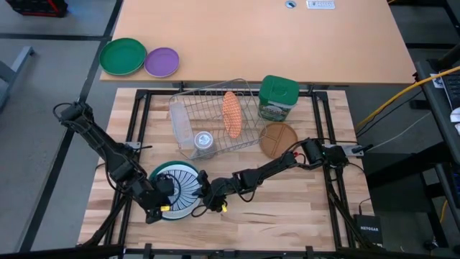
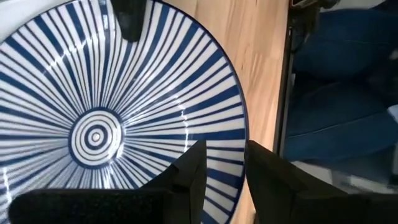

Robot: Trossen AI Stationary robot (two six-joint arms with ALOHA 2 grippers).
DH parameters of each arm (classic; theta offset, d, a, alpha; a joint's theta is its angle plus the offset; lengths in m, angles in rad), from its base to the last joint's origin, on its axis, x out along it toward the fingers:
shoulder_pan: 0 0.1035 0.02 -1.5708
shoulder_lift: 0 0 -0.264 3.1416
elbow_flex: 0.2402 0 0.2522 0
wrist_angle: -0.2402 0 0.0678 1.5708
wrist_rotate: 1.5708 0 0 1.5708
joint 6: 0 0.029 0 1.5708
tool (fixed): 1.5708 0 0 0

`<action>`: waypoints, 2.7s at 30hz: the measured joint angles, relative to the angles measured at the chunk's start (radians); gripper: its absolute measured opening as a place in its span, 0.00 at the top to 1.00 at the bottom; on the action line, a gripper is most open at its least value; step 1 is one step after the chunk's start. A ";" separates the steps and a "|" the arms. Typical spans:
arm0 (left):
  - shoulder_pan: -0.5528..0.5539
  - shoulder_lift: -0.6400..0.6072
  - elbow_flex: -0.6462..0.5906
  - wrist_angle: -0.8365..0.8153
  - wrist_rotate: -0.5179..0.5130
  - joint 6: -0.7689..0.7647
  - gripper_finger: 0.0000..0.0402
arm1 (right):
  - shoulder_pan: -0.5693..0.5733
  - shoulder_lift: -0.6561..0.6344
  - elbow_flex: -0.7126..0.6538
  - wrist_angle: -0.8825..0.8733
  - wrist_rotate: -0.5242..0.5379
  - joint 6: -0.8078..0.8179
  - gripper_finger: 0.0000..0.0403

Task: Sort dishes
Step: Put the blue and white plate in the dish rack

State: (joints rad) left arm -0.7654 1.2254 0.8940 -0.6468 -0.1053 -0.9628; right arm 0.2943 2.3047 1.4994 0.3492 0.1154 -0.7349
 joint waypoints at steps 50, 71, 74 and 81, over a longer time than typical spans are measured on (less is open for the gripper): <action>-0.042 0.129 0.000 -0.124 -0.202 0.490 0.76 | 0.000 0.004 0.011 -0.011 0.092 0.151 0.95; -0.078 0.129 0.000 -0.096 -0.249 0.492 0.91 | 0.000 0.003 0.012 -0.013 0.077 0.082 0.88; -0.078 0.129 0.000 -0.095 -0.246 0.490 0.91 | 0.000 0.003 0.012 -0.012 0.079 0.080 0.88; -0.078 0.130 -0.002 -0.074 -0.246 0.470 0.91 | 0.000 0.003 0.012 -0.013 0.084 0.079 0.85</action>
State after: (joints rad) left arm -0.8433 1.3552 0.8925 -0.7203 -0.3513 -0.4928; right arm 0.2943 2.3081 1.5116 0.3363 0.1989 -0.6564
